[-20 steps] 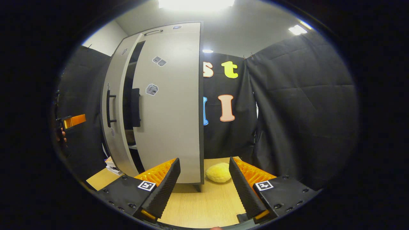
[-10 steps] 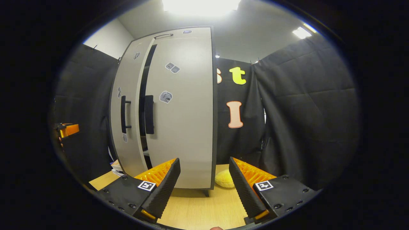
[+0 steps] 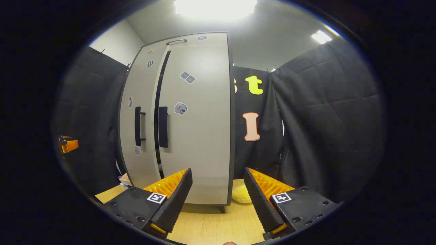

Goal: Grab one shoe with the right hand and put it into the shoe cabinet, grab the other shoe with the left hand and put it into the shoe cabinet; then close the right door with the right hand and the left door with the left hand.

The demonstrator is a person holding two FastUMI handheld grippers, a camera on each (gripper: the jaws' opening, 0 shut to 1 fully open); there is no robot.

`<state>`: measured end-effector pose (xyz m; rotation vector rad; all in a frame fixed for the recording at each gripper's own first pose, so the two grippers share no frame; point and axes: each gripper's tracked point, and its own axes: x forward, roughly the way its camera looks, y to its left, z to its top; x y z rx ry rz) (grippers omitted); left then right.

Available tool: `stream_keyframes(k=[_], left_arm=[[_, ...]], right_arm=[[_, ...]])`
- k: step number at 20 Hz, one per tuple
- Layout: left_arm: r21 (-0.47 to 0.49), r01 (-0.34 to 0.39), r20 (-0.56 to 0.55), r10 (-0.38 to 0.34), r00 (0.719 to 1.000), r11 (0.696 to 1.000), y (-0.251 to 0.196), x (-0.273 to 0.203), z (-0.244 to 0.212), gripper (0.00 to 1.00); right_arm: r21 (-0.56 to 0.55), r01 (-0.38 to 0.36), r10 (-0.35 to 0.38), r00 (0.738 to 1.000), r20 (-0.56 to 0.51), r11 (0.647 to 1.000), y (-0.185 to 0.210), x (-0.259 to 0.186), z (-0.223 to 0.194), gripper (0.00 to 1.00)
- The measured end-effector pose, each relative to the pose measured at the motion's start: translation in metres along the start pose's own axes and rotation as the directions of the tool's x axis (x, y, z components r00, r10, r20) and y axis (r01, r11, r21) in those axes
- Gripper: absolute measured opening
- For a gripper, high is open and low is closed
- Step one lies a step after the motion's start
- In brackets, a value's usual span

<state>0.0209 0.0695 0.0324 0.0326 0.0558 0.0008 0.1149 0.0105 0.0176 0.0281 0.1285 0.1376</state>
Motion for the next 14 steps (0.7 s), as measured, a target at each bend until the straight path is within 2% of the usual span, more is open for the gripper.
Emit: stream_keyframes(k=[3, 6, 7, 14], left_arm=[[0.011, -0.03, -0.014, 0.03, 0.999, 0.999, 0.01, -0.003, -0.009, 0.88], [0.003, -0.05, -0.027, 0.05, 0.998, 0.999, 0.014, -0.003, -0.019, 0.87], [0.006, -0.057, -0.034, 0.057, 0.998, 0.998, 0.015, -0.002, -0.023, 0.87], [0.02, -0.058, -0.046, 0.059, 0.997, 0.998, 0.013, -0.002, -0.03, 0.87]], right_arm=[[-0.003, 0.006, -0.006, 1.0, 0.02, 1.0, -0.001, 0.0, 0.005, 0.97], [-0.014, 0.012, -0.012, 0.999, 0.04, 1.0, -0.001, -0.002, 0.008, 0.94], [-0.021, 0.016, -0.015, 0.999, 0.041, 1.0, -0.002, -0.002, 0.007, 0.97], [-0.017, 0.025, -0.025, 0.998, 0.05, 1.0, -0.004, 0.0, 0.009, 0.96]])
